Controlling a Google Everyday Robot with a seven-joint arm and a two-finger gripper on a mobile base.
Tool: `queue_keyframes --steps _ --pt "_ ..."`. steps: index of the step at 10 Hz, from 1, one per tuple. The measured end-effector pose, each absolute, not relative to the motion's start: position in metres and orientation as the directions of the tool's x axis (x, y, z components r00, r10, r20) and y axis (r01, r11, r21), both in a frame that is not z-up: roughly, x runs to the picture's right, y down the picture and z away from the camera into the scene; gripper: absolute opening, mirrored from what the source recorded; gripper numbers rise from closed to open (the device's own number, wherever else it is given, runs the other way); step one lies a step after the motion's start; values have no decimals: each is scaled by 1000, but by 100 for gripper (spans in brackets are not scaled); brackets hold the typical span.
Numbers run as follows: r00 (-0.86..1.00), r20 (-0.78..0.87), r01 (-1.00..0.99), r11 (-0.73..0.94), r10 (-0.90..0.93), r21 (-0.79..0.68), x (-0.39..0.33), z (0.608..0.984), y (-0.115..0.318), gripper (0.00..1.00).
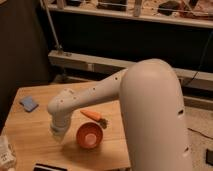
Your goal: Push the eraser across the table
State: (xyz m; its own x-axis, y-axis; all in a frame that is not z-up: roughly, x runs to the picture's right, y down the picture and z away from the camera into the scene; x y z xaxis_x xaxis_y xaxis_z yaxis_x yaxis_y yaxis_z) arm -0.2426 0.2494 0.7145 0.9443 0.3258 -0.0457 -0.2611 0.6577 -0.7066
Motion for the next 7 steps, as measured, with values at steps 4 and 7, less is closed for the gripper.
queue_keyframes --steps 4,7 --pt "973 -39 -205 775 227 -598 -260 689 277 0" --pt "973 -84 -223 791 214 -569 -275 685 299 0"
